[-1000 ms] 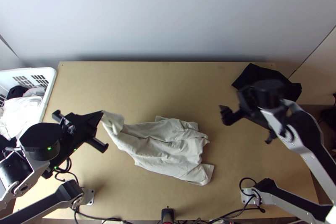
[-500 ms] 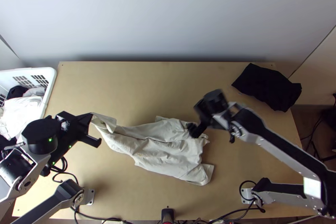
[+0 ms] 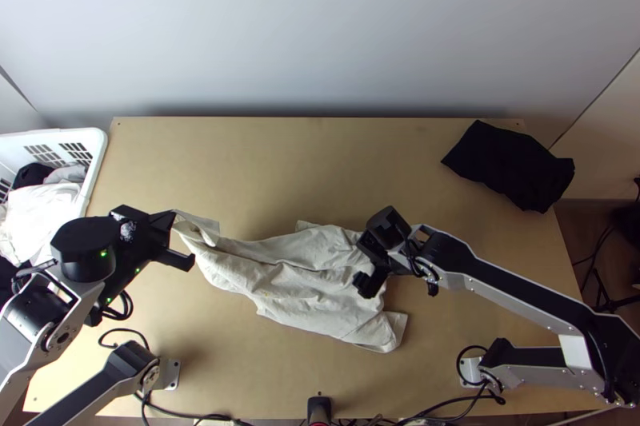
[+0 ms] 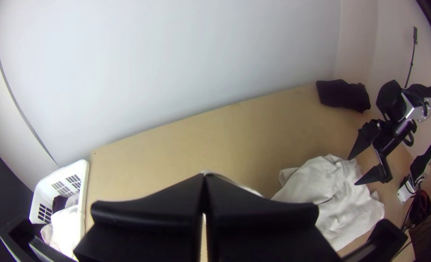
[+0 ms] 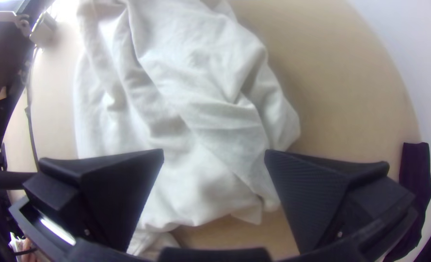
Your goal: Fold the t-shirt
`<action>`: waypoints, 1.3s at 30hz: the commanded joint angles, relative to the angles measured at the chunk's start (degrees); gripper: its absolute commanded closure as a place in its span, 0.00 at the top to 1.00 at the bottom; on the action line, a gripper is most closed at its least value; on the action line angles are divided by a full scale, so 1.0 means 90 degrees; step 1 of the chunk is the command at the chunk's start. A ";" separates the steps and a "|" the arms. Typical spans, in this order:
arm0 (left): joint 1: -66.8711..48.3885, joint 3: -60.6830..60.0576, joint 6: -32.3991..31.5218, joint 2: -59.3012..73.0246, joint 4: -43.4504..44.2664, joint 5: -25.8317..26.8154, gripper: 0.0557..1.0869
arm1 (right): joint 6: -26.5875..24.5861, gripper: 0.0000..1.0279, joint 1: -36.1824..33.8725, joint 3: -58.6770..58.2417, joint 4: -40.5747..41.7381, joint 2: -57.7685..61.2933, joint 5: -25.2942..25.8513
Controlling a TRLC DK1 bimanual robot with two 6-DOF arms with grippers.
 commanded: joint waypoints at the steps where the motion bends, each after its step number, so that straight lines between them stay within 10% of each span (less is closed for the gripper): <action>1: 0.0036 -0.0125 -0.0002 0.0016 0.0058 0.0041 0.04 | -0.0162 0.76 -0.0254 -0.0288 0.0023 0.0100 0.0012; 10: 0.0016 -0.0457 0.0018 -0.0209 -0.0137 0.0149 0.04 | -0.0504 0.04 -0.0928 0.0416 0.0482 0.0930 0.0012; 32: -0.0081 -0.1034 -0.0343 -0.1078 -0.1612 0.1321 0.04 | -0.0455 0.03 -0.0850 0.4488 0.0569 0.3528 0.0002; 35: -0.0091 -0.1034 -0.0373 -0.1048 -0.1524 0.1360 0.04 | -0.0406 0.19 -0.0859 0.4293 0.0560 0.3489 0.0002; 39: -0.0081 -0.1053 -0.0382 -0.0980 -0.1328 0.1360 0.04 | -0.0230 0.84 -0.1045 0.3834 0.0423 0.2961 0.0002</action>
